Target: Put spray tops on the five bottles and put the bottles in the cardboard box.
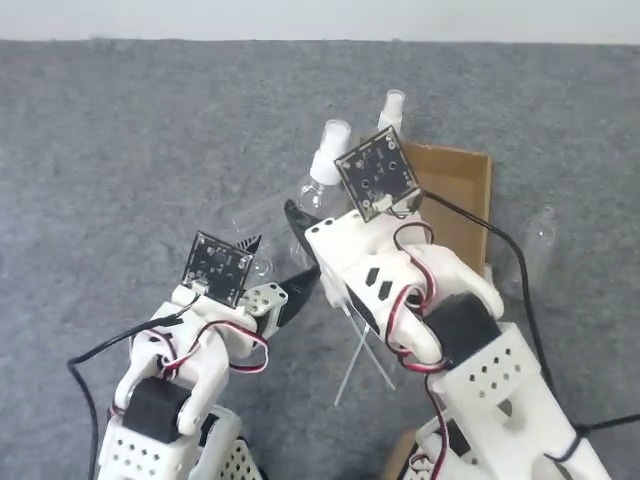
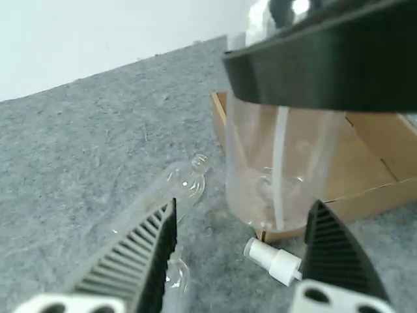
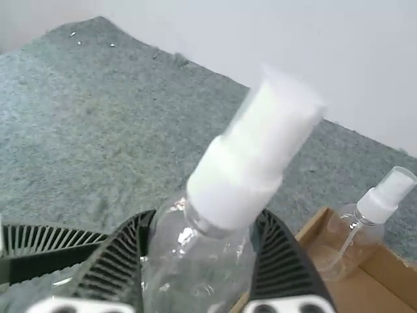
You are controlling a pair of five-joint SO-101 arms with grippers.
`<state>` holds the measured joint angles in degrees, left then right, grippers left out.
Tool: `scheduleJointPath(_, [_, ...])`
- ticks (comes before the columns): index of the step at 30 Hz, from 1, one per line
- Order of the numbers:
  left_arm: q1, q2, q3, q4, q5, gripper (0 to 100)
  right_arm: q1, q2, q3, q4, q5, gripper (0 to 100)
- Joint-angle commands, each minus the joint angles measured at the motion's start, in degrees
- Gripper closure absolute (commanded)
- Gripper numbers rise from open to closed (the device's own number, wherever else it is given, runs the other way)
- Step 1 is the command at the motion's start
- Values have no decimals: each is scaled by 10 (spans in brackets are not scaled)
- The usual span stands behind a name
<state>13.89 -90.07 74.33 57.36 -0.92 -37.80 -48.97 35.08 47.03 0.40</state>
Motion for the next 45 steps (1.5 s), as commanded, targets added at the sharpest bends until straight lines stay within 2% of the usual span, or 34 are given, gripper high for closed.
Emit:
scheduleJointPath(1, [-2,-7,-3,-15,-7,705,4,-28,-39,4,10,992])
scheduleJointPath(4, [-2,-8,-2,-13,-7,705,6,-20,-39,4,17,992])
scheduleJointPath(7, [-2,-8,-2,-8,-8,706,40,-5,-49,4,64,992])
scheduleJointPath(13, [-2,-8,-2,4,-8,706,174,74,-164,69,110,992])
scheduleJointPath(17, [-25,-8,-1,1,-5,725,247,143,-195,62,121,992])
scheduleJointPath(22, [-83,-8,2,-24,-4,848,309,224,-169,-29,122,992])
scheduleJointPath(27, [-102,-8,36,-75,-4,994,337,306,-147,-126,118,992])
scheduleJointPath(34, [-101,-8,42,-81,-4,988,344,422,-131,-262,118,992])
scheduleJointPath(45, [-101,-8,42,-80,-4,988,382,527,-131,-363,117,992])
